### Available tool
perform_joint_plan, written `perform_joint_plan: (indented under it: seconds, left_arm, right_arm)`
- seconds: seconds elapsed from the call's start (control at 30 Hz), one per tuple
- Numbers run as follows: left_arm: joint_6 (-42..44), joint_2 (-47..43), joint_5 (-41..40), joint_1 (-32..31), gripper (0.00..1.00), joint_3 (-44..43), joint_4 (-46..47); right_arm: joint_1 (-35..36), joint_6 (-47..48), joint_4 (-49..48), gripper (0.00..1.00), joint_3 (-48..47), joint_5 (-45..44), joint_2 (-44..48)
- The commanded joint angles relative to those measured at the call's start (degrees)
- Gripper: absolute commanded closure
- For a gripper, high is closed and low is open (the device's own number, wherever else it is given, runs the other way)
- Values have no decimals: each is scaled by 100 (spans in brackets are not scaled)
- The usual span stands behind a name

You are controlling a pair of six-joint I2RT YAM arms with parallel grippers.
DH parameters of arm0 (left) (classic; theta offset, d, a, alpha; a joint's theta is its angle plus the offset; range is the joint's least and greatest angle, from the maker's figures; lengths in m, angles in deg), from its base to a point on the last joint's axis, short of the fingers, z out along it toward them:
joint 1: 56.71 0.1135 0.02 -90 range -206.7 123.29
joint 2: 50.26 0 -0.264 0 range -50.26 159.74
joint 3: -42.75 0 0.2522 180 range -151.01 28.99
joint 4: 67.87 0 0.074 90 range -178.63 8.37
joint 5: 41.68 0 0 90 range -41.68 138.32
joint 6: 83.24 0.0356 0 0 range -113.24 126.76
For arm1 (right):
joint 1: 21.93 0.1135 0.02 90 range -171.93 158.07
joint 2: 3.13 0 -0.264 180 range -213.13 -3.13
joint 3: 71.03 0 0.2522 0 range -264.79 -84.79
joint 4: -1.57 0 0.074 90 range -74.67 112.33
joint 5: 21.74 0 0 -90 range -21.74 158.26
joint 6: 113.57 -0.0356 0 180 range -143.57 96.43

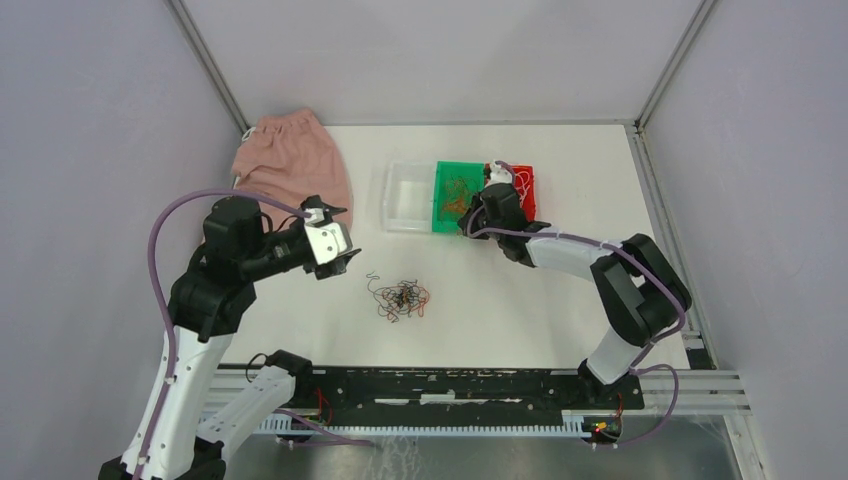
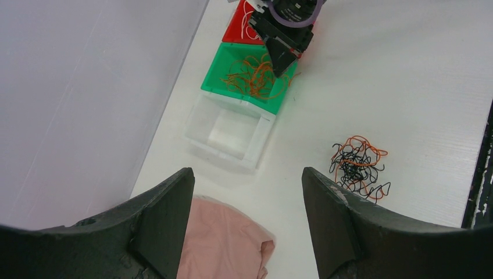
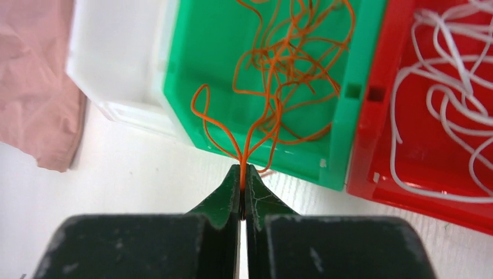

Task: Untangle the cables
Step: Place the cable in the bin.

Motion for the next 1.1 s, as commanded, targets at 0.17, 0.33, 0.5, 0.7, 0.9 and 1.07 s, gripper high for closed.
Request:
perform_joint_plan:
  seconds: [0.17,0.33,0.5,0.7,0.9,1.07]
  left_arm:
    - [-195,-8,91,-24,24,-255,94]
    - [-172,23,90,-24,24,-316,37]
    - [-159,31,80,-24,24,-328,31]
    - [-124,66,89,-21,24,-284,23]
    - [-116,132,144,-20,24,-301,23]
    - [-146,193,176,-23,24,-335,14]
  right_arm:
    - [0,730,1133,100,-1622,-303,-178]
    - [-44,1067,1557,100,-2409,-488,-773]
    - [-134,1103,1863,100,-3015,-515,-1345]
    - [-155,1058,2062,100,-3101,-682,-1714]
    - [-159,1160,2232,88,-2911,-892,-1788]
    - [-151,1203,2229,67,-2958,-638,-1656]
